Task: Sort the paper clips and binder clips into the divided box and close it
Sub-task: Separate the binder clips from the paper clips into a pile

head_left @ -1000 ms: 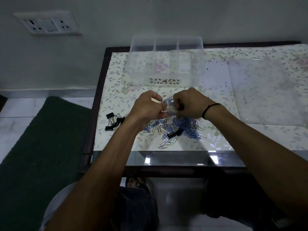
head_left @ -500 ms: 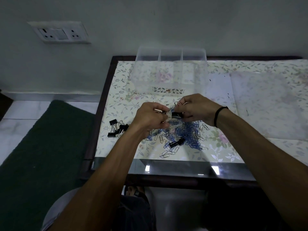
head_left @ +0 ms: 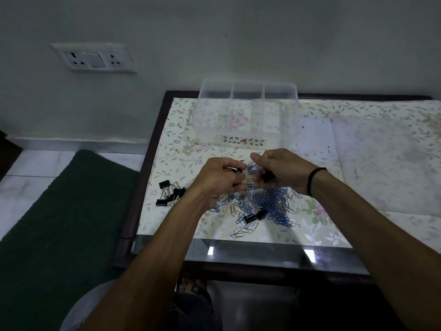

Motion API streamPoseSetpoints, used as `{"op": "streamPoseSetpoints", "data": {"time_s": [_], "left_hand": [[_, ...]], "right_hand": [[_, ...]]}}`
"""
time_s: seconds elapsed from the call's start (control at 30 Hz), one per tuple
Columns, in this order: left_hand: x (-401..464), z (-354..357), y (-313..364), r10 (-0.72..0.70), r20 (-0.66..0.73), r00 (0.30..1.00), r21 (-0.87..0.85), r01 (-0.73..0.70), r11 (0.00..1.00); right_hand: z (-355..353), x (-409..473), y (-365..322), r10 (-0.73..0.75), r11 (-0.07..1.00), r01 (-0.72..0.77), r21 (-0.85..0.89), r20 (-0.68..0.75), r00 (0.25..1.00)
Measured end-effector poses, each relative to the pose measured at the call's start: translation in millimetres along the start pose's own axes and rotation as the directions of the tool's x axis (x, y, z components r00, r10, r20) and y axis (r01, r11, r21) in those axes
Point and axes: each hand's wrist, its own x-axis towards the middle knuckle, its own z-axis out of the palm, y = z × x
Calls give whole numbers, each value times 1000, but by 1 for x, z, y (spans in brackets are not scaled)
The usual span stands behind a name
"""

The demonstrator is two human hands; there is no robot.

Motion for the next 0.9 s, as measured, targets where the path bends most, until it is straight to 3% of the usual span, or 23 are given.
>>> {"op": "streamPoseSetpoints", "data": {"time_s": [0.07,0.17,0.33,0.37,0.43,0.53,0.63,0.73,0.8,0.9], "left_hand": [[1,-1,-1,-2,7,1000,12,2,1000],[2,-1,-1,-21,29,999,18,20,1000],[4,1,-3,-59,57,997,7,58,998],[5,2,-4,-53,46,998,-4,53,999],[6,3,-5,-31,9,999,-19,31,999],[9,3,-9,52,-63,997,68,-47,997],[10,4,-12,116,-80,990,164,-102,981],[8,0,-10,181,-106,978,184,-160,970],[5,-7,-6,220,-152,964,141,-199,970],[0,-25,-1,189,-205,960,-3,-193,981]], "right_hand": [[1,0,3,-51,959,32,-280,-61,997],[3,0,5,-152,733,64,-677,-71,986],[0,7,9,-288,538,62,-841,-114,951],[0,8,9,-285,552,57,-832,-124,951],[-1,7,7,-207,694,69,-717,-107,972],[7,-3,2,51,939,-43,-341,14,999],[19,-3,3,161,984,-146,-104,156,975],[28,5,2,141,987,-154,44,213,967],[34,7,-2,105,991,-120,55,226,968],[42,8,-4,-45,983,77,-164,195,980]]}}
